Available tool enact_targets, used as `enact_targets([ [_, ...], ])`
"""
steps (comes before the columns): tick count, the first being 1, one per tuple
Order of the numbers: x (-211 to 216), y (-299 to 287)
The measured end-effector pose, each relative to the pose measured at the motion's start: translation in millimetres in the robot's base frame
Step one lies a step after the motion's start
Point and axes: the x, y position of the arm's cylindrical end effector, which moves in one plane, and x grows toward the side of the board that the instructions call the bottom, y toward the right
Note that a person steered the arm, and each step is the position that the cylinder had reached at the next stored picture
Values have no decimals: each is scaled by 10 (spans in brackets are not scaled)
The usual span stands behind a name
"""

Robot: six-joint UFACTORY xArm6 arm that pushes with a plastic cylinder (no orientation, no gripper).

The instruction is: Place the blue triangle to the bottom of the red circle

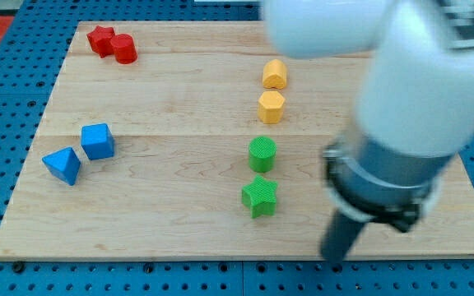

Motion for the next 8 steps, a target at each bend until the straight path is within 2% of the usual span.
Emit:
enact_targets([
  [2,0,-1043],
  [5,-8,-1713],
  [6,-9,-2291],
  [7,-56,-2856],
  [8,-359,-3235],
])
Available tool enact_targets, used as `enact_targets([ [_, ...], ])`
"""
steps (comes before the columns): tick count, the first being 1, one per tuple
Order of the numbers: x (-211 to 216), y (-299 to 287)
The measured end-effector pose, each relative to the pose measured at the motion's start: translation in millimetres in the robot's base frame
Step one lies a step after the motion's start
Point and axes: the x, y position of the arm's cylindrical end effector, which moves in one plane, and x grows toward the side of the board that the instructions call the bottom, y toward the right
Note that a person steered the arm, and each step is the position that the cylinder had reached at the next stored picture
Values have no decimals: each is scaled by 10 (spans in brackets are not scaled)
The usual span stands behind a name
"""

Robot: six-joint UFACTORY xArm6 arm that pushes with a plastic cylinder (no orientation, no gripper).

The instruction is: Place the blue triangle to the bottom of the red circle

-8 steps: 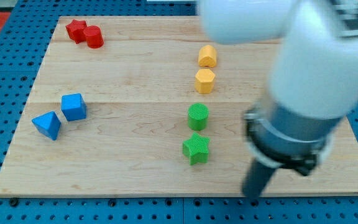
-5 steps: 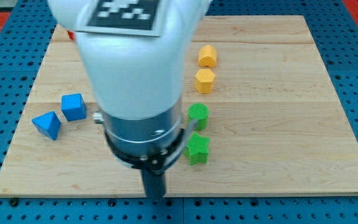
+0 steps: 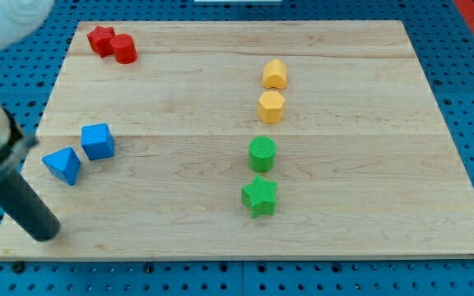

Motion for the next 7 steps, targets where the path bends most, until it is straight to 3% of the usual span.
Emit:
enact_targets([
  [4,-1208,190],
  [6,-1479,500],
  [7,-1933,527],
])
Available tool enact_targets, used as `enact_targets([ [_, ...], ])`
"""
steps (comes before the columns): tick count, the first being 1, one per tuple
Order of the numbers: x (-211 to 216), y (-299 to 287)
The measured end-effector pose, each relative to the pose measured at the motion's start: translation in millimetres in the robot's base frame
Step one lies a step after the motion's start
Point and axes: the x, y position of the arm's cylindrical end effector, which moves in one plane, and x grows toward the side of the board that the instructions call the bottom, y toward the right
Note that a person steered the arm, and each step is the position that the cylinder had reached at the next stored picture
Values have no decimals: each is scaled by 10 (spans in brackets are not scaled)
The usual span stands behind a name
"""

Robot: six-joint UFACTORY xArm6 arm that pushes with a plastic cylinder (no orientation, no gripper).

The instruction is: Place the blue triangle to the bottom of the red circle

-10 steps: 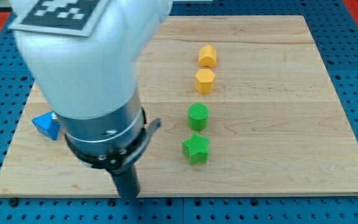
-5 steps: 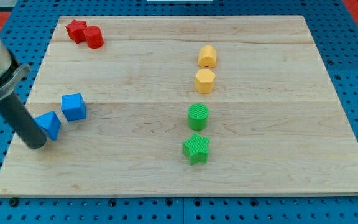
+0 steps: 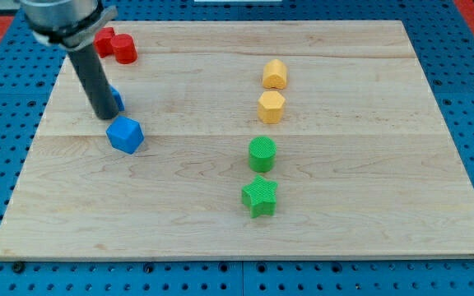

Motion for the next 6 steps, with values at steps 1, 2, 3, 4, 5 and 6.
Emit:
enact_targets([
  [1,-345,20],
  [2,-380,285],
  [3,-246,-331],
  [4,-357,-984],
  [5,-768,-792],
  [6,-943,-346],
])
